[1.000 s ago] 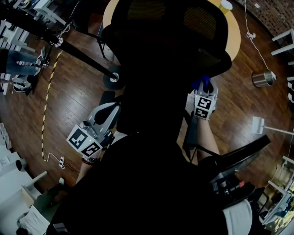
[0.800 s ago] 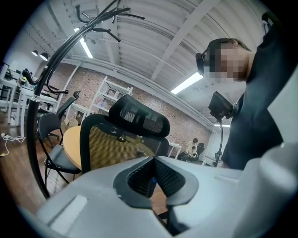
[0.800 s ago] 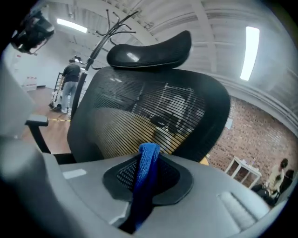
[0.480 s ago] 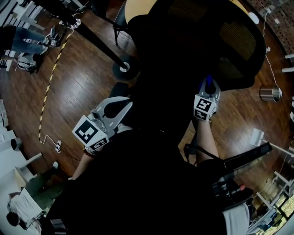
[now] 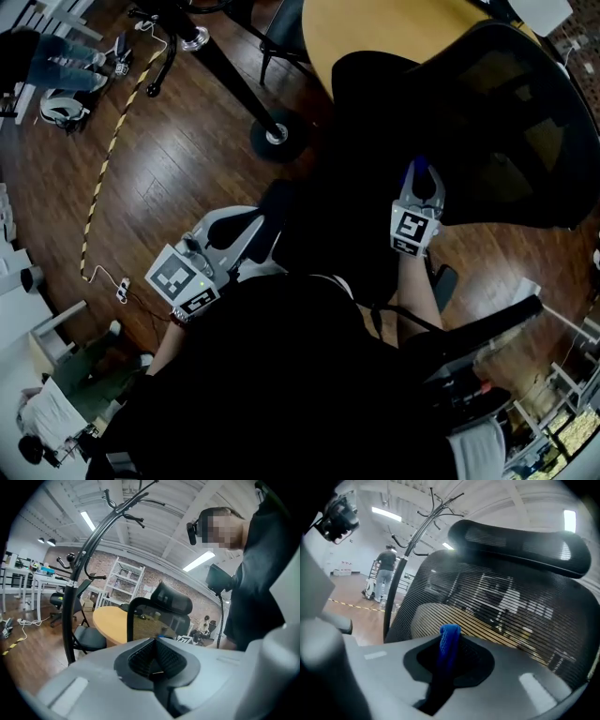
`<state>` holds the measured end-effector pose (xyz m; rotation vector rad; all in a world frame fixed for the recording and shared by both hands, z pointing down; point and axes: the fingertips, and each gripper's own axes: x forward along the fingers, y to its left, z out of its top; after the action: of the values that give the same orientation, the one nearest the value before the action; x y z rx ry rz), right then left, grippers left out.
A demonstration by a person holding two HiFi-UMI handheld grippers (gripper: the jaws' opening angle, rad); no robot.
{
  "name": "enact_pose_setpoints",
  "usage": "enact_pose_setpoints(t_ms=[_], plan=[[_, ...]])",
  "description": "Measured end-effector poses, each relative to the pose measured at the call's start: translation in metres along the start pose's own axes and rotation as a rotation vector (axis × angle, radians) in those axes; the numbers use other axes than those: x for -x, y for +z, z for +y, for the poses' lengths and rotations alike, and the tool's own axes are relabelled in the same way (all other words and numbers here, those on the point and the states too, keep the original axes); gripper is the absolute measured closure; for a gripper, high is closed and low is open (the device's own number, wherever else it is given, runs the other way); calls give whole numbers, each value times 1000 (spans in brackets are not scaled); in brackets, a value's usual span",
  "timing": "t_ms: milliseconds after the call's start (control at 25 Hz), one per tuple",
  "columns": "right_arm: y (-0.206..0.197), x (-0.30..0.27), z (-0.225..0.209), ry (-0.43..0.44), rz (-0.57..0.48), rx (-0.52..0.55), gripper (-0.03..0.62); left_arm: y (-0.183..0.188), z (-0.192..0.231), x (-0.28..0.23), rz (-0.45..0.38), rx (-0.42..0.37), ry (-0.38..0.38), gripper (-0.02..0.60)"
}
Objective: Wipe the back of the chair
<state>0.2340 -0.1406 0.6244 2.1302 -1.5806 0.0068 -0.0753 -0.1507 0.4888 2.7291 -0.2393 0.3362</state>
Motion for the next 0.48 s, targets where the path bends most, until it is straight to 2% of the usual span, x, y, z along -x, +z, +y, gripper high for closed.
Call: enact_pose_setpoints(t_ms=[160,240,320,480], plan=[[33,-45,99,269,-34,56,554,-1,31,13,-3,19,-3,575],[52,-63,133,325,-40,52,556,2,37,19,-15,30,3,575],[62,-70,147,284,-37,19,556,6,43,28,-32,39,17,575],[60,-68,144,159,-22,-83,554,3,61,54,-57,63,62,575]])
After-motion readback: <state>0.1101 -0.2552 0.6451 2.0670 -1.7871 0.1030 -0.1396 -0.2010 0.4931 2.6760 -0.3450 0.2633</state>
